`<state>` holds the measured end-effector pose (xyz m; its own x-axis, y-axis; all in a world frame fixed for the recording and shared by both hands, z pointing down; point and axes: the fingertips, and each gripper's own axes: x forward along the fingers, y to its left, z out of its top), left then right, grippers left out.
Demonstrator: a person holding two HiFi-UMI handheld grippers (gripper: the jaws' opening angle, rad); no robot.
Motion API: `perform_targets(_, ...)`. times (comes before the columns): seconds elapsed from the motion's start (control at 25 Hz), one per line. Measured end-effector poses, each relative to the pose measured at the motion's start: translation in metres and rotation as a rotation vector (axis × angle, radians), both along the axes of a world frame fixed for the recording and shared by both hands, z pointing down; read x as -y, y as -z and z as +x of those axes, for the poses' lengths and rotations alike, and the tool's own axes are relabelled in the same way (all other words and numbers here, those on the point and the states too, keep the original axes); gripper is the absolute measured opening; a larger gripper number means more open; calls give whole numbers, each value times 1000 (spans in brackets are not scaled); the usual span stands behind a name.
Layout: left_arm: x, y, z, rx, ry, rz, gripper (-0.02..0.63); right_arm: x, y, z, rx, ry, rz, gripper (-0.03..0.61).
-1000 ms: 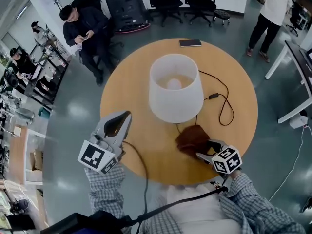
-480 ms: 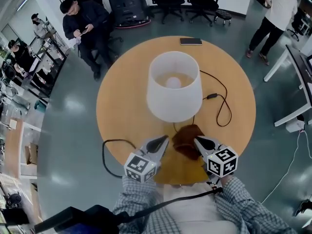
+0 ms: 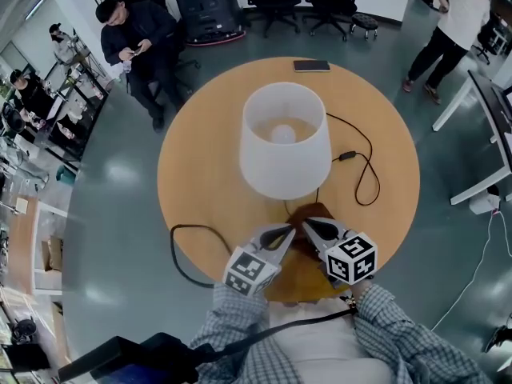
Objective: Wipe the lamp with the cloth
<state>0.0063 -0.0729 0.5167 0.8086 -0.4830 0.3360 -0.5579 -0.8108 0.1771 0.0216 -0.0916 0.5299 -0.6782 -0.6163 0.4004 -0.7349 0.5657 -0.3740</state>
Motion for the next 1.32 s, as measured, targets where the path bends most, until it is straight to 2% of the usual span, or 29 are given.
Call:
perform_targets(0.16, 1, -9, -4, 44, -11, 40, 5, 0, -1, 1, -4, 8, 1, 5)
perform_targets(0.32, 2, -5, -6, 24, 5, 18, 5, 0, -5, 1, -12, 12, 1, 5)
perform_targets(0.44, 1, -8, -9, 38, 7, 1, 5, 1, -5, 1, -15, 17, 1, 5)
perform_targets(0.92, -2, -10, -4, 44, -21, 29, 5, -1, -13, 3, -31, 17, -36, 5)
perform_targets(1.32, -3, -8, -2, 41, -19, 14, 5, -2, -13, 0, -21, 43, -48, 5)
